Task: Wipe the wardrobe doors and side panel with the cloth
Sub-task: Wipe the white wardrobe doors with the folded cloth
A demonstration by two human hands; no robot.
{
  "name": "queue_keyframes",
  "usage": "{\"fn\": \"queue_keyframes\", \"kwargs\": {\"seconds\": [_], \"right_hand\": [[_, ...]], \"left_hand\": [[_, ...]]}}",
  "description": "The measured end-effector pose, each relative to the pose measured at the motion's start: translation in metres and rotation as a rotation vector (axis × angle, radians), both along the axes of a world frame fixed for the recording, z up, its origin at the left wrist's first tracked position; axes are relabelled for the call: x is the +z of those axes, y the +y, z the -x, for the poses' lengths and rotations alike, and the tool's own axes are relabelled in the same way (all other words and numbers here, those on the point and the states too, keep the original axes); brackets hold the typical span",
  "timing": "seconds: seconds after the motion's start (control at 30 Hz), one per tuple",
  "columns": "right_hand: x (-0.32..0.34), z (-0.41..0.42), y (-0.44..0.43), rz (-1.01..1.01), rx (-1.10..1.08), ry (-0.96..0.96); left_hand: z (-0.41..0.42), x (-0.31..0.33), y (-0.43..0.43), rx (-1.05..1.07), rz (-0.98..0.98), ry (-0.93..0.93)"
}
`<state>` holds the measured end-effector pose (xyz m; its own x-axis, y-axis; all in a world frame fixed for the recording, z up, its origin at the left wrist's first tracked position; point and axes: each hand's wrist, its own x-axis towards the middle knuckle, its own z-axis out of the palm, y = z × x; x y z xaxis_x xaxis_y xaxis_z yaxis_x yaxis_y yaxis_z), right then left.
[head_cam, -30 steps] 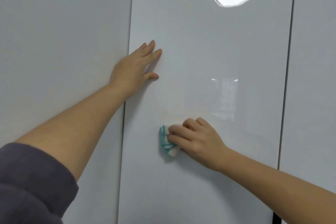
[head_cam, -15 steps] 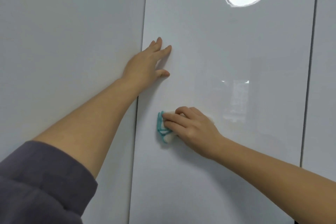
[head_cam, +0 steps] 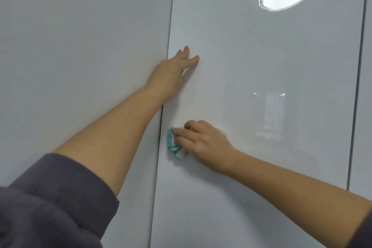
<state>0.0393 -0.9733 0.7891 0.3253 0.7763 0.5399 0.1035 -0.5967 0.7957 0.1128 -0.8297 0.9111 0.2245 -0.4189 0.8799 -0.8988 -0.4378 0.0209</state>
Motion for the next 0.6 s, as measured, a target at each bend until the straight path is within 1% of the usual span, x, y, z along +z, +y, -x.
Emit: {"fn": "queue_keyframes", "kwargs": {"seconds": [0.17,0.23,0.3,0.37,0.43,0.5,0.6], "right_hand": [[0.051,-0.016,0.014,-0.167,0.03,-0.199],[0.05,-0.022,0.019,-0.2,0.054,-0.23],[0.028,-0.025,0.02,-0.151,0.076,-0.17],[-0.001,-0.023,0.019,-0.019,0.056,-0.045],[-0.008,-0.022,0.016,0.056,0.027,0.027],[0.013,-0.026,0.017,0.017,0.02,0.009],[0.049,-0.033,0.026,-0.098,0.034,-0.135]], "left_hand": [[0.005,0.002,0.003,-0.06,0.058,0.084],[0.009,0.004,0.004,-0.087,0.068,0.125],[0.011,0.005,0.007,-0.101,0.064,0.162],[0.013,0.007,0.009,-0.103,0.055,0.187],[0.014,0.007,0.009,-0.105,0.064,0.204],[0.015,0.007,0.009,-0.117,0.077,0.211],[0.016,0.007,0.009,-0.129,0.09,0.219]]}}
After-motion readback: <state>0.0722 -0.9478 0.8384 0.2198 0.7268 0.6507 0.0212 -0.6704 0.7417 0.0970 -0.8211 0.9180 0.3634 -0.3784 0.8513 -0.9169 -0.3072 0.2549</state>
